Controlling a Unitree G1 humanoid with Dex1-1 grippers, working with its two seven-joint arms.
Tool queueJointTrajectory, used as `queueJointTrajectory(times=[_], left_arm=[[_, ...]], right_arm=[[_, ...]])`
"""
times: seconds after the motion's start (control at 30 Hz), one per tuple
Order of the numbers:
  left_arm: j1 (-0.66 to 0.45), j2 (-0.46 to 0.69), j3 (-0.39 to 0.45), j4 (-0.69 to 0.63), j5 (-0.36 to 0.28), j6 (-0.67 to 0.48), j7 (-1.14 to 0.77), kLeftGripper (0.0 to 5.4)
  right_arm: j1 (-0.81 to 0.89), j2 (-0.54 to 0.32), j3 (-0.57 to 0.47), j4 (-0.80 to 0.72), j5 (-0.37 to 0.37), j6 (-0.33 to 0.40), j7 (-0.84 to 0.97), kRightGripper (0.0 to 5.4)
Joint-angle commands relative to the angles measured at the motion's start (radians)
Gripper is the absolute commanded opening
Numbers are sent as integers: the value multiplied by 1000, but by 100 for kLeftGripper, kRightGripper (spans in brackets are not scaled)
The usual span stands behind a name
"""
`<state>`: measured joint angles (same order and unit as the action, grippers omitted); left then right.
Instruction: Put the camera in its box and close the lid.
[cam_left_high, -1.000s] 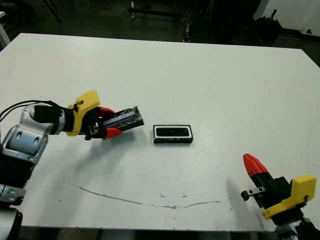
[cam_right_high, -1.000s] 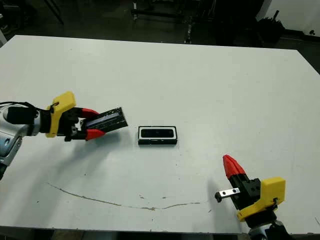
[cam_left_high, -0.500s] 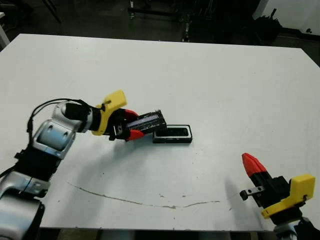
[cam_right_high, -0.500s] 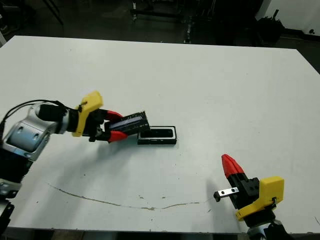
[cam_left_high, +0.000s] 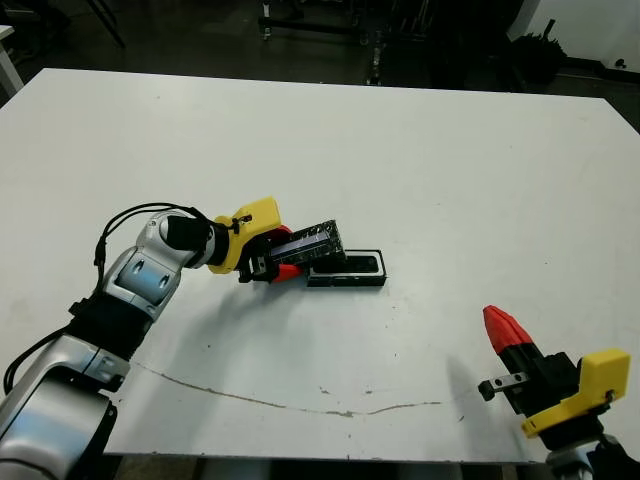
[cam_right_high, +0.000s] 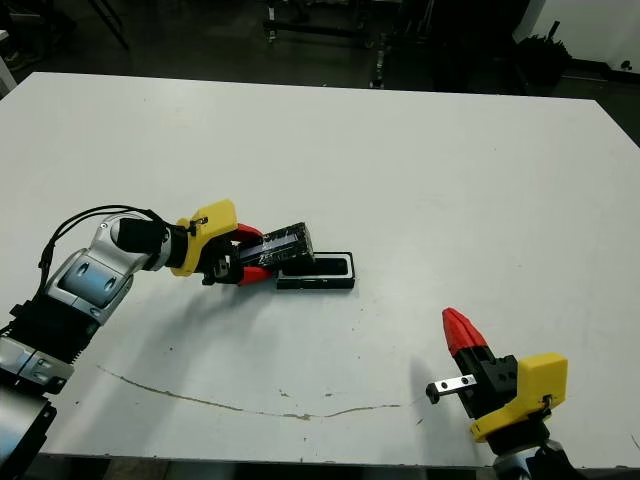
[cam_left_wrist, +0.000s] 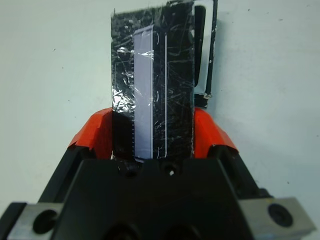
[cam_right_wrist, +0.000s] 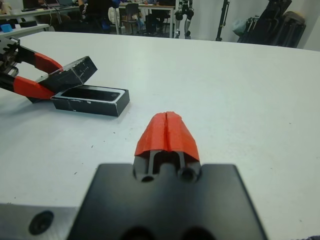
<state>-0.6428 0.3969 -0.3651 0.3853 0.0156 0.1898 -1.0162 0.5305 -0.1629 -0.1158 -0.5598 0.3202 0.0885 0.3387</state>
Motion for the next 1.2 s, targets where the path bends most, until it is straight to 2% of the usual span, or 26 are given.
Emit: queueJointTrajectory(times=[0.03, 0.5, 0.67, 0.93, 1.2], left_arm=[[16, 1, -22, 25, 30, 16, -1, 311], [-14, 7, -13, 27, -2, 75, -82, 311], [-18, 10, -10, -8, -23, 150, -113, 311], [-12, 9, -27, -59, -22, 206, -134, 311], [-4, 6, -45, -80, -18, 206, -143, 311]], right_arm=[[8, -7, 0, 3, 0, 2, -5, 0], [4, -12, 4, 17, -6, -7, 3, 0], [3, -8, 5, 21, -1, -6, 3, 0], [7, -9, 7, 17, -10, -10, -1, 0], [11, -4, 7, 14, -4, -5, -4, 0]])
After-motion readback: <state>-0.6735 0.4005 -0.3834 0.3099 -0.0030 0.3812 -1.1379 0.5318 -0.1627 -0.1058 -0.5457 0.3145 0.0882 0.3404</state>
